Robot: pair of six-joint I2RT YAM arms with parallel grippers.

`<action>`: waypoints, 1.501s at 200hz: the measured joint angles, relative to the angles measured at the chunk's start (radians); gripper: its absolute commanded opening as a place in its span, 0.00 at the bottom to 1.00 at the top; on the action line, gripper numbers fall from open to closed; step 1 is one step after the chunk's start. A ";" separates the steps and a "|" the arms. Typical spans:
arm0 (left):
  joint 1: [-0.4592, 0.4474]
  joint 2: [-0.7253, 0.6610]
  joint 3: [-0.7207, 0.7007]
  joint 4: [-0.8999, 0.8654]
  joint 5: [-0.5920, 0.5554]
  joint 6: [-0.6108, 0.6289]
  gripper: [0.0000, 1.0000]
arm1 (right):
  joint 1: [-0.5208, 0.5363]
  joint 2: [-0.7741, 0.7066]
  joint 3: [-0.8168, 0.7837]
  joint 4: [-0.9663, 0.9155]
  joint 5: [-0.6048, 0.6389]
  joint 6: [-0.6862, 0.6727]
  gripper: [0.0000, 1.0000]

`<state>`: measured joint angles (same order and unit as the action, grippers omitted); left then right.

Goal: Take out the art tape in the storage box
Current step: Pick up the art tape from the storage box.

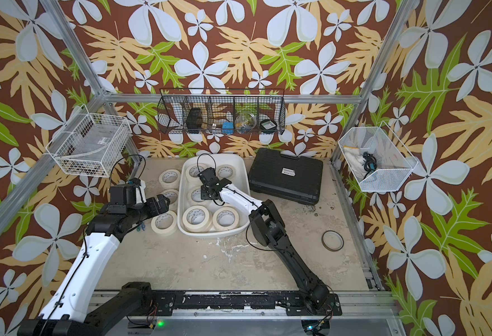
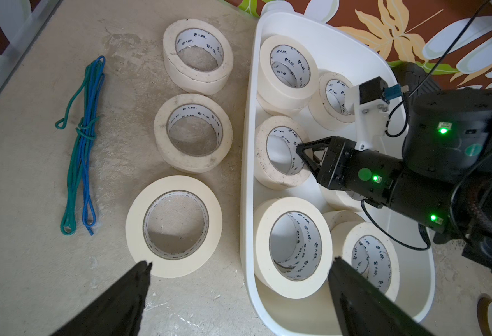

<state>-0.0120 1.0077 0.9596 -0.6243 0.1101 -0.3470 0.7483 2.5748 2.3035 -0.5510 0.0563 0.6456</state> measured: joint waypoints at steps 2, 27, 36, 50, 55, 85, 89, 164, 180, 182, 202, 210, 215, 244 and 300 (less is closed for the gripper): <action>0.000 0.000 0.000 0.000 0.000 0.000 0.99 | 0.000 -0.002 -0.001 -0.002 0.000 -0.001 0.16; 0.000 -0.001 0.000 0.000 0.001 0.000 0.98 | -0.003 -0.050 -0.031 -0.017 0.001 -0.011 0.13; 0.000 -0.002 -0.002 0.000 0.002 0.000 0.98 | -0.004 -0.077 -0.045 -0.019 0.001 -0.020 0.13; 0.000 -0.002 -0.002 0.000 0.003 0.000 0.98 | -0.009 -0.119 -0.062 -0.018 0.002 -0.021 0.12; 0.000 -0.003 -0.003 0.000 0.003 0.000 0.98 | -0.010 -0.133 -0.068 -0.018 0.002 -0.023 0.12; 0.000 -0.005 -0.003 0.000 0.004 0.000 0.99 | -0.021 -0.214 -0.099 -0.021 0.007 -0.034 0.10; 0.000 -0.005 -0.003 0.000 0.005 0.000 0.98 | -0.022 -0.227 -0.103 -0.023 0.008 -0.039 0.10; -0.003 -0.002 0.035 -0.002 0.061 0.008 0.94 | -0.027 -0.476 -0.267 -0.063 0.048 -0.094 0.10; -0.025 0.006 0.051 -0.006 0.074 0.008 0.92 | -0.026 -0.526 -0.330 -0.073 0.049 -0.100 0.09; -0.030 0.008 0.055 -0.008 0.076 0.008 0.92 | -0.026 -0.531 -0.336 -0.074 0.049 -0.100 0.09; -0.096 0.033 0.079 -0.016 0.081 0.008 0.90 | -0.018 -0.584 -0.414 -0.078 0.052 -0.104 0.09; -0.127 0.047 0.087 -0.016 0.081 0.007 0.89 | -0.013 -0.603 -0.443 -0.080 0.056 -0.103 0.09; -0.148 0.055 0.092 -0.016 0.080 0.007 0.89 | -0.008 -0.613 -0.460 -0.080 0.058 -0.105 0.09; -0.293 0.110 0.127 -0.023 0.045 -0.014 0.88 | 0.021 -0.674 -0.570 -0.080 0.056 -0.108 0.09; -0.492 0.254 0.187 -0.032 -0.090 -0.026 0.83 | 0.055 -0.752 -0.700 -0.078 0.076 -0.111 0.07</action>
<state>-0.5041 1.2613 1.1469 -0.6563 0.0204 -0.3729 0.8032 1.8229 1.6039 -0.6292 0.1322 0.5350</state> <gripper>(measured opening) 0.845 0.235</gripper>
